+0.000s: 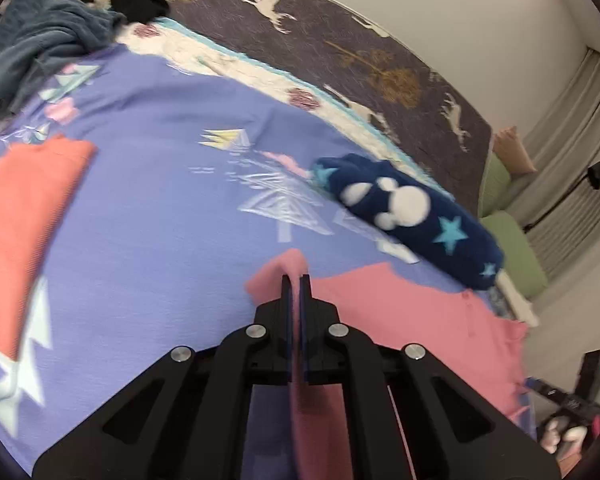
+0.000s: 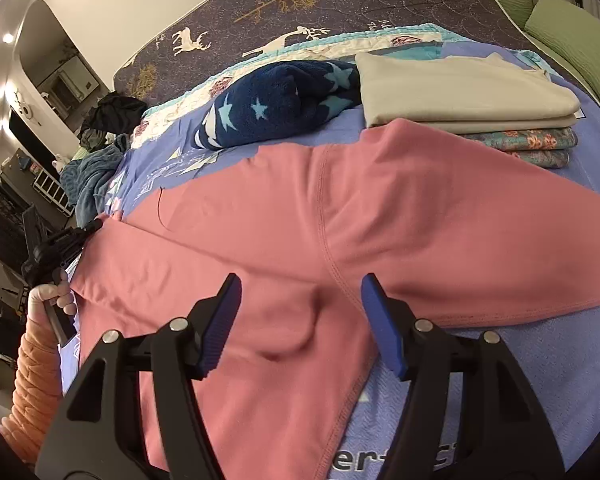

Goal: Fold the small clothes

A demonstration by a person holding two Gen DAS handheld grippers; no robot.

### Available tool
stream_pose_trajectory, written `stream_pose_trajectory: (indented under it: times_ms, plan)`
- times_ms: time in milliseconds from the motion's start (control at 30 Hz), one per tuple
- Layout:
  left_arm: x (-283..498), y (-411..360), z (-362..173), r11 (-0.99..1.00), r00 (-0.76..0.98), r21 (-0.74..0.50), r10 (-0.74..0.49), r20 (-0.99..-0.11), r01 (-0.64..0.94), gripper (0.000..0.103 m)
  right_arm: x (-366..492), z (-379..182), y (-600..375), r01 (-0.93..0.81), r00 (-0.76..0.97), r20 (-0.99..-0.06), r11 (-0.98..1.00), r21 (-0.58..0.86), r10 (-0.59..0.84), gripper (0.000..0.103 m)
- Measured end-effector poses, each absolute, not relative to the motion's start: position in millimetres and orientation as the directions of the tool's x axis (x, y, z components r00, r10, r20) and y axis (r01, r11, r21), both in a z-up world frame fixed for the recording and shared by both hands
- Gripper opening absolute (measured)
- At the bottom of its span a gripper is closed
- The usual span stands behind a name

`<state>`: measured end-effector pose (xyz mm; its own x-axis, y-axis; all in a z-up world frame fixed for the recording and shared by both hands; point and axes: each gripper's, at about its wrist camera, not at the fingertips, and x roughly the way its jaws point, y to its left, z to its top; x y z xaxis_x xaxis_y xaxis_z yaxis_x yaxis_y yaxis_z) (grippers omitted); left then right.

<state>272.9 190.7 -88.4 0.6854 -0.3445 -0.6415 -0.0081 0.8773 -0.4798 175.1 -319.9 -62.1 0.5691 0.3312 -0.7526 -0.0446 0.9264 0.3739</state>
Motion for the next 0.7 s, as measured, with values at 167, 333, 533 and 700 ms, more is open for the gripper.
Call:
stream_pose_trajectory:
  times_ms: [167, 333, 533, 700]
  plan:
    - [263.7, 200.1, -104.6, 0.871, 0.657, -0.492, -0.366, -0.659, -0.008, 0.004, 183.4, -71.1, -309.4, -0.067, 0.541, -0.752, 0.910, 0.408, 0.377, 0.064]
    - [257.4, 203.7, -93.4, 0.886, 0.663, -0.462, -0.331, -0.672, -0.026, 0.027, 191.4, -83.1, -295.8, -0.057, 0.498, -0.780, 0.911, 0.408, 0.380, 0.064]
    - [227.0, 202.4, -84.1, 0.885, 0.659, -0.463, -0.378, -0.651, 0.051, 0.041, 190.2, -75.5, -283.4, -0.077, 0.570, -0.739, 0.919, 0.388, 0.360, 0.001]
    - [222.7, 203.8, -85.9, 0.900, 0.658, -0.434, -0.351, -0.667, 0.041, 0.041, 186.2, -14.0, -278.9, -0.153, 0.716, -0.589, 0.907, 0.392, 0.375, 0.001]
